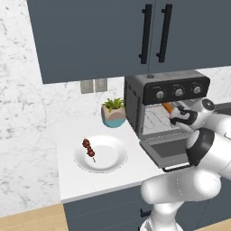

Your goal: Pick up the kebab skewer and baguette bread, and place them inside the toaster oven. Close the toaster oven door and start by setting the timer.

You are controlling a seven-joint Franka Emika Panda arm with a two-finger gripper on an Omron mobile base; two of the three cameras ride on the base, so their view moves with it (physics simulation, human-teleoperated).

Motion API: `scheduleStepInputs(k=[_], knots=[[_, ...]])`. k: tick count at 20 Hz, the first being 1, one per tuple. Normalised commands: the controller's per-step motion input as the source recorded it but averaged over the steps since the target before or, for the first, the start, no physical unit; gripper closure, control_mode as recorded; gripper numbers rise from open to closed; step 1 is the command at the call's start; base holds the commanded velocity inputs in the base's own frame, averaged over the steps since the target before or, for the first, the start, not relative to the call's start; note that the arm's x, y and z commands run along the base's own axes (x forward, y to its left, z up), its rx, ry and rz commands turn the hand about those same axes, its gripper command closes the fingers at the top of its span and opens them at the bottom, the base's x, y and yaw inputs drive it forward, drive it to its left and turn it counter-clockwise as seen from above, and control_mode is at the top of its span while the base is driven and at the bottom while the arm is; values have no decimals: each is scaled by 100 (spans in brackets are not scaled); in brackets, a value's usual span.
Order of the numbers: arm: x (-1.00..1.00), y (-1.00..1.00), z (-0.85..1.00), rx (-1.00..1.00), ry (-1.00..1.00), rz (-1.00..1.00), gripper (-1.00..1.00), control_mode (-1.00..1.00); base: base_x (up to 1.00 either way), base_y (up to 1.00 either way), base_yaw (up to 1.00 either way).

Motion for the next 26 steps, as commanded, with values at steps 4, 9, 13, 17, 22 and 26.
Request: scheduleStepInputs(k=[4, 9, 13, 17, 22, 26], knots=[[6, 0, 0, 0, -8, -5, 100, -100, 0, 0, 0], [9, 0, 2, 0, -8, -7, 100, -100, 0, 0, 0], [15, 0, 20, 2, -3, -8, 100, -100, 0, 0, 0], [18, -1, 26, 1, -3, -2, 100, -100, 0, 0, 0], [24, -1, 26, 2, -1, 0, 100, -100, 0, 0, 0], [37, -4, 12, 2, 0, 0, 100, -100, 0, 0, 0]])
